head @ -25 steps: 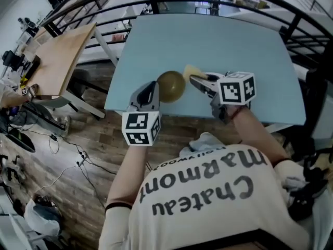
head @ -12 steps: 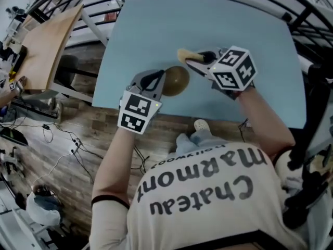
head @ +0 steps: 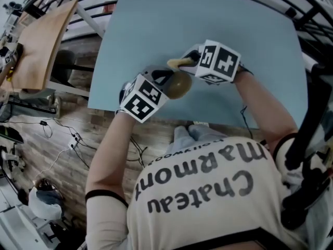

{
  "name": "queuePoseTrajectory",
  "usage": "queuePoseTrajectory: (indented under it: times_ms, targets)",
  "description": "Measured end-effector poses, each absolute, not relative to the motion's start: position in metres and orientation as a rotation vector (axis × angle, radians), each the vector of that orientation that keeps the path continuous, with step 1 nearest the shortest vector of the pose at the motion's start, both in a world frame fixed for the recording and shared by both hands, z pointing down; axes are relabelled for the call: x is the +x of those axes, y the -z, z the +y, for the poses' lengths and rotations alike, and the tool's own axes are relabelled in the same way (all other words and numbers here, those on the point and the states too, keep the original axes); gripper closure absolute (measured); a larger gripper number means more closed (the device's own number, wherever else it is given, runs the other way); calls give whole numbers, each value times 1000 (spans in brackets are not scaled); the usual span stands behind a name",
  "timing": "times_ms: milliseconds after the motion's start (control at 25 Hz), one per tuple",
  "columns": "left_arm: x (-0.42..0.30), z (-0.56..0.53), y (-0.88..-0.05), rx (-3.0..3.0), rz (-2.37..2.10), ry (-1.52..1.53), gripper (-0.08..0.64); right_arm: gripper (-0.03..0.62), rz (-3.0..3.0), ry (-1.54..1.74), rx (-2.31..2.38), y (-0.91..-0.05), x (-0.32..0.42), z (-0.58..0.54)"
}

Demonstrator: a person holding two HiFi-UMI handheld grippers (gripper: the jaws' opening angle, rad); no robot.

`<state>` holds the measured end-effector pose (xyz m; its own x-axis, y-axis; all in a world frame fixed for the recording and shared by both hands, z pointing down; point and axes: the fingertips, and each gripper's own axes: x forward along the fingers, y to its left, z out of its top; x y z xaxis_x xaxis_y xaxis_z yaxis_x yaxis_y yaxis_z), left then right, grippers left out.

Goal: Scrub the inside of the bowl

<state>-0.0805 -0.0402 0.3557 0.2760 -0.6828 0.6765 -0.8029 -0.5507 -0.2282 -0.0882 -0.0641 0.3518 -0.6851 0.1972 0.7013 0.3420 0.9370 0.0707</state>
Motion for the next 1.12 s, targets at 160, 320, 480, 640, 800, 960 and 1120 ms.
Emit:
queuePoseTrajectory:
  times_ms: [160,320,480,640,800,960,1120]
  targets:
    - [-78,-48,-370,2373,-1340,-1198,554,531,-2257,296,-443,-368,-88,-66]
    - [-81,-53,-374,2365,-1310,-1248,554,532,-2138,433,-469,-383,-83,-71]
    - [-79,-60,-382,2359,-1295,-1265,554,531,-2109,421,-477,-391,-76,-78]
    - [-77,-66,-380,2358,-1315,-1249,554,532,-2120,378,-463,-395,-73,-85]
    - [-77,-69,-382,2361,-1332,-1237,554,531,-2075,369,-442,-404,-64,-92]
    - [-83,-71,-375,2355,-1380,-1193,554,532,-2049,378,-414,-412,-59,-96]
    - [-83,-73,-370,2343,-1414,-1157,554,531,-2062,333,-393,-415,-54,-96]
